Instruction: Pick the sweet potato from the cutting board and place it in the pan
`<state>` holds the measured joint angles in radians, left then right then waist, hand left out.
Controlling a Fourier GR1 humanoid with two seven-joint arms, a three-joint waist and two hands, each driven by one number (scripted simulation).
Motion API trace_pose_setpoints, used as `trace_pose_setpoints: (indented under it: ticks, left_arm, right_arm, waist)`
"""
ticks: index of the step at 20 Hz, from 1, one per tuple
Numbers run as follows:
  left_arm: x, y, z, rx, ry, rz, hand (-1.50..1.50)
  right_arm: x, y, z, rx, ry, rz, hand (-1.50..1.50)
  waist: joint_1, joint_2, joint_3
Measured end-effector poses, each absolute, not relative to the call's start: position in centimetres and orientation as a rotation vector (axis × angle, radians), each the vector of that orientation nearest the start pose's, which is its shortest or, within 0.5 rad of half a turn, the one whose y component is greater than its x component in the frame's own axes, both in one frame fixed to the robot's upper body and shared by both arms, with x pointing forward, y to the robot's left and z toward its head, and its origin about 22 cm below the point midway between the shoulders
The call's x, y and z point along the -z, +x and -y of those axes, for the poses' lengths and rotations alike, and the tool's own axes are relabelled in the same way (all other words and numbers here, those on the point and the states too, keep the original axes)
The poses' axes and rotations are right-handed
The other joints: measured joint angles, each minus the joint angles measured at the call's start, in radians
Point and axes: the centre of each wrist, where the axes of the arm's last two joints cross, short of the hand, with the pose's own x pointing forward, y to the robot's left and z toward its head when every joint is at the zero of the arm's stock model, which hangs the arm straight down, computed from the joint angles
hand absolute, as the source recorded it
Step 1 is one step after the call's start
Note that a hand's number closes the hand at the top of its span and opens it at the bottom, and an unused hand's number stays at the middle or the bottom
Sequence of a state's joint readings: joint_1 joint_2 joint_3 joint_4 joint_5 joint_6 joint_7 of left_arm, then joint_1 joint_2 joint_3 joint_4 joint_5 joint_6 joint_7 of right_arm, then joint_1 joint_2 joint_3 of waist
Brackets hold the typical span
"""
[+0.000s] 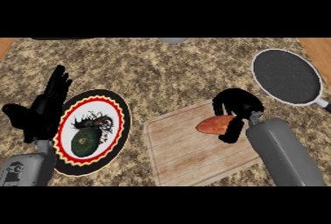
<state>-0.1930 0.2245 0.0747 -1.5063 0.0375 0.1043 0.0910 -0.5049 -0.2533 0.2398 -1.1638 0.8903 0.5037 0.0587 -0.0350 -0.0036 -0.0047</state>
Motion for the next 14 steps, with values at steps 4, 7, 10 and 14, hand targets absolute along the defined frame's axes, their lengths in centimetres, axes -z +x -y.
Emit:
trace_pose_setpoints:
  ticks: [4,7,10,14]
  left_arm:
    - [-5.0,28.9,-27.8,0.038,0.223,1.608,0.0]
    - [-4.7,29.0,-27.4,0.048,0.209,1.609,0.0]
    - [-5.1,29.4,-27.2,0.061,0.204,1.616,0.0]
    - [-5.0,29.3,-27.2,0.066,0.193,1.616,0.0]
  right_arm:
    - [-6.9,36.6,18.2,-1.18,-0.793,1.066,1.5]
    - [-9.9,37.5,15.2,-0.959,-0.994,1.097,1.5]
    - [-12.6,38.1,12.3,-0.766,-1.144,1.121,1.5]
    - [-15.8,38.9,10.3,-0.557,-1.284,1.135,1.5]
  waist:
    - [0.013,-0.003,0.001]
    - [0.032,-0.001,0.001]
    - [0.049,0.003,0.002]
    - [0.053,0.004,0.003]
